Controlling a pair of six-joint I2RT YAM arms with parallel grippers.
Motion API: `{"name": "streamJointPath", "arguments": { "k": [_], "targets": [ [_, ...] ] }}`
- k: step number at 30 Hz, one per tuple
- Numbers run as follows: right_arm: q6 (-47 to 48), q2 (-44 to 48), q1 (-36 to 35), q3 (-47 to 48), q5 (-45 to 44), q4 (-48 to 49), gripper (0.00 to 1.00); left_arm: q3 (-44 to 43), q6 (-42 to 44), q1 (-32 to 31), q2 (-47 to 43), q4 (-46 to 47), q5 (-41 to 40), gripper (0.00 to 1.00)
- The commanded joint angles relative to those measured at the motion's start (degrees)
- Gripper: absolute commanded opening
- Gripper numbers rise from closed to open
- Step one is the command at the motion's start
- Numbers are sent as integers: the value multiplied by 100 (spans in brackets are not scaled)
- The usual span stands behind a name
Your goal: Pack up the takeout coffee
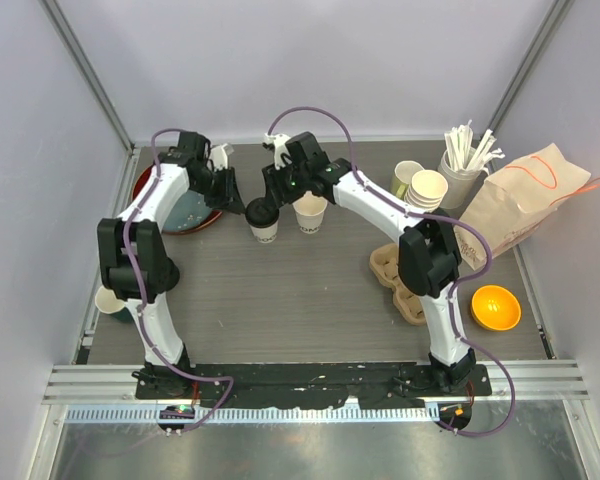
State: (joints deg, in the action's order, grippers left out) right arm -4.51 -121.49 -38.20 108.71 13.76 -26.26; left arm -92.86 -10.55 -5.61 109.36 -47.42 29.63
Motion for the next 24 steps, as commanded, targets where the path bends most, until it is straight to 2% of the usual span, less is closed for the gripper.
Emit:
{"name": "streamJointPath", "arguments": {
  "k": [1,12,17,24],
  "targets": [
    [108,-120,111,555,390,148,47,57,-185,16,42,251,192,24],
    [170,-331,111,265,408,183,47,128,-202,-2,182,207,404,23],
    [188,-305,111,107,400,218,38,57,-202,-2,-125,215,386,24],
    [179,-208,119,-25,294,288,35,294,-255,-37,-293,374,430,27]
  ]
}}
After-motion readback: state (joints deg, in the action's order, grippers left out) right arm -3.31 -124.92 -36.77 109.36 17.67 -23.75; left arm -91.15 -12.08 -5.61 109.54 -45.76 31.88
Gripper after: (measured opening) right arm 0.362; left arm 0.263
